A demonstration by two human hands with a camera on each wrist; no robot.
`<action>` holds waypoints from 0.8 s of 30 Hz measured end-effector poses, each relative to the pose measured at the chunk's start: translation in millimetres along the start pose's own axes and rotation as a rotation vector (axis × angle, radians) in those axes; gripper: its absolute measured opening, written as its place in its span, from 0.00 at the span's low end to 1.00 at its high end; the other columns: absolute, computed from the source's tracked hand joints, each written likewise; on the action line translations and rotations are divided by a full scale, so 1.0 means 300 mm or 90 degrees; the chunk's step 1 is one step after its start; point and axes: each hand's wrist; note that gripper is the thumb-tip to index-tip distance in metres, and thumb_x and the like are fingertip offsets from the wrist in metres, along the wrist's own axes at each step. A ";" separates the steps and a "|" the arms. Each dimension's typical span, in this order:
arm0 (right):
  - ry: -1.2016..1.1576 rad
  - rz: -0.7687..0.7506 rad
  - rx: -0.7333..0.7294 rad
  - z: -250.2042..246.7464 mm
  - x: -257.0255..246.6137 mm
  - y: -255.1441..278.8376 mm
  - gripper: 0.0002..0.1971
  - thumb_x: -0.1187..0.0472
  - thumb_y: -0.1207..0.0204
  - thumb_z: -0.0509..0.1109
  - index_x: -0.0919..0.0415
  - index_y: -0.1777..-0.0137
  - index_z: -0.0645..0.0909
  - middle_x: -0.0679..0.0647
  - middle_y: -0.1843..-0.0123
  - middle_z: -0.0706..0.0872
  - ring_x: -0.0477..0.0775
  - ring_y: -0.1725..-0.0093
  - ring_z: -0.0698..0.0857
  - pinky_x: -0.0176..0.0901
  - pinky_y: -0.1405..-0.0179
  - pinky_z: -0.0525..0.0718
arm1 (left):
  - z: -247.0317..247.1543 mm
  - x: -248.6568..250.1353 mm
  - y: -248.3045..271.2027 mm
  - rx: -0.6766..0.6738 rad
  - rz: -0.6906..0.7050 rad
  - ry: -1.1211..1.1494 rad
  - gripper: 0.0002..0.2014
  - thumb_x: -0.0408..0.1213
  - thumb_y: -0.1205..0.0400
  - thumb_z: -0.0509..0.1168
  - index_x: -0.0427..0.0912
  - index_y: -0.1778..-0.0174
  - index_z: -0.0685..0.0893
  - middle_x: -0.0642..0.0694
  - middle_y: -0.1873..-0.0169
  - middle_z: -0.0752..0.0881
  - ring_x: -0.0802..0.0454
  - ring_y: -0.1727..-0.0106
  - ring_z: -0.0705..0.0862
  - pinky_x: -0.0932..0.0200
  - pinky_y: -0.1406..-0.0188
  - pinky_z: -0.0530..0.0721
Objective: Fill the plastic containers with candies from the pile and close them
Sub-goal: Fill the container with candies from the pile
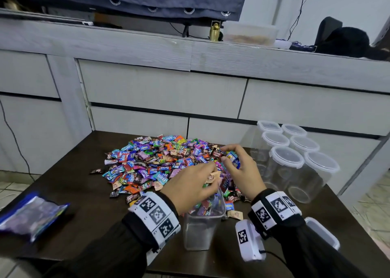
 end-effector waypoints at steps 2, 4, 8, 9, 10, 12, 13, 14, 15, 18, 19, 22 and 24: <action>-0.008 0.001 0.001 0.005 -0.003 0.010 0.07 0.64 0.20 0.67 0.52 0.46 0.79 0.45 0.50 0.85 0.40 0.54 0.81 0.22 0.55 0.74 | -0.005 0.004 -0.005 -0.045 0.040 -0.018 0.08 0.46 0.14 0.62 0.45 0.51 0.75 0.48 0.60 0.83 0.49 0.61 0.78 0.54 0.62 0.72; -0.021 0.001 0.001 0.007 -0.005 0.017 0.07 0.65 0.20 0.67 0.51 0.46 0.78 0.43 0.49 0.84 0.33 0.54 0.81 0.18 0.57 0.73 | -0.007 0.011 0.001 -0.109 0.078 -0.031 0.07 0.45 0.16 0.64 0.49 0.55 0.73 0.46 0.63 0.84 0.51 0.65 0.76 0.56 0.66 0.68; -0.016 0.006 -0.010 0.006 -0.003 0.021 0.08 0.63 0.19 0.67 0.48 0.47 0.76 0.40 0.47 0.83 0.30 0.53 0.81 0.18 0.58 0.73 | -0.009 0.009 0.008 -0.173 0.065 -0.020 0.08 0.45 0.18 0.63 0.47 0.58 0.73 0.45 0.71 0.80 0.49 0.70 0.76 0.53 0.70 0.69; -0.014 0.005 -0.010 0.005 -0.004 0.022 0.09 0.63 0.19 0.67 0.46 0.47 0.76 0.40 0.48 0.84 0.34 0.55 0.82 0.20 0.59 0.74 | -0.011 0.005 0.005 -0.180 0.057 -0.030 0.08 0.45 0.18 0.63 0.48 0.59 0.72 0.47 0.73 0.78 0.50 0.71 0.75 0.53 0.70 0.69; -0.016 0.005 -0.009 0.004 -0.005 0.023 0.09 0.62 0.19 0.67 0.46 0.47 0.76 0.40 0.49 0.84 0.40 0.56 0.82 0.24 0.60 0.77 | -0.011 0.003 0.002 -0.187 0.055 -0.042 0.09 0.45 0.18 0.63 0.47 0.59 0.72 0.48 0.73 0.77 0.50 0.72 0.74 0.53 0.70 0.70; -0.023 0.007 -0.010 0.000 -0.010 0.026 0.08 0.61 0.19 0.66 0.46 0.46 0.76 0.45 0.51 0.86 0.51 0.56 0.82 0.38 0.59 0.80 | -0.015 0.003 -0.006 -0.205 0.063 -0.056 0.09 0.45 0.19 0.63 0.43 0.59 0.75 0.46 0.73 0.78 0.49 0.72 0.74 0.52 0.70 0.73; -0.025 0.009 -0.011 -0.002 -0.013 0.027 0.08 0.61 0.19 0.66 0.46 0.46 0.76 0.45 0.51 0.86 0.54 0.56 0.83 0.44 0.59 0.81 | -0.017 0.004 -0.010 -0.214 0.068 -0.058 0.10 0.45 0.20 0.63 0.42 0.59 0.77 0.44 0.72 0.79 0.48 0.71 0.74 0.52 0.69 0.74; -0.024 0.011 -0.012 -0.004 -0.015 0.028 0.08 0.61 0.19 0.66 0.47 0.46 0.77 0.43 0.52 0.86 0.56 0.56 0.83 0.48 0.59 0.81 | -0.019 0.005 -0.015 -0.222 0.073 -0.057 0.10 0.45 0.20 0.63 0.41 0.58 0.79 0.42 0.72 0.81 0.47 0.70 0.75 0.52 0.68 0.75; -0.022 0.012 -0.014 -0.005 -0.015 0.029 0.07 0.61 0.19 0.66 0.47 0.45 0.77 0.41 0.52 0.85 0.57 0.56 0.83 0.49 0.59 0.82 | -0.021 0.004 -0.019 -0.228 0.077 -0.054 0.09 0.43 0.20 0.64 0.40 0.58 0.79 0.41 0.71 0.81 0.47 0.70 0.75 0.52 0.68 0.75; -0.009 0.006 -0.014 -0.006 -0.013 0.029 0.07 0.61 0.18 0.66 0.48 0.44 0.76 0.35 0.50 0.83 0.52 0.55 0.83 0.42 0.60 0.82 | -0.035 0.003 -0.034 -0.244 0.088 -0.046 0.07 0.39 0.20 0.66 0.42 0.62 0.78 0.42 0.72 0.83 0.48 0.71 0.76 0.54 0.69 0.74; -0.006 0.005 -0.014 -0.006 -0.011 0.027 0.07 0.61 0.18 0.66 0.48 0.44 0.76 0.34 0.50 0.83 0.51 0.54 0.83 0.40 0.60 0.82 | -0.040 0.002 -0.040 -0.255 0.090 -0.044 0.06 0.39 0.21 0.66 0.41 0.61 0.81 0.42 0.71 0.84 0.48 0.70 0.78 0.55 0.68 0.75; 0.011 -0.003 -0.003 -0.006 -0.004 0.024 0.07 0.61 0.19 0.67 0.48 0.45 0.77 0.34 0.51 0.82 0.51 0.56 0.81 0.27 0.65 0.77 | -0.052 -0.001 -0.055 -0.299 0.091 -0.041 0.06 0.39 0.21 0.68 0.41 0.56 0.87 0.44 0.65 0.88 0.49 0.65 0.84 0.57 0.62 0.80; 0.018 -0.003 0.006 -0.007 -0.001 0.022 0.07 0.62 0.20 0.67 0.49 0.46 0.77 0.34 0.52 0.82 0.49 0.58 0.81 0.21 0.65 0.73 | -0.056 -0.004 -0.059 -0.318 0.092 -0.035 0.07 0.40 0.20 0.69 0.41 0.55 0.89 0.47 0.60 0.91 0.52 0.59 0.86 0.57 0.55 0.82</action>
Point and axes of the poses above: each hand's wrist, its own y-axis away from the middle knuckle, its own z-axis out of the palm, x = y × z
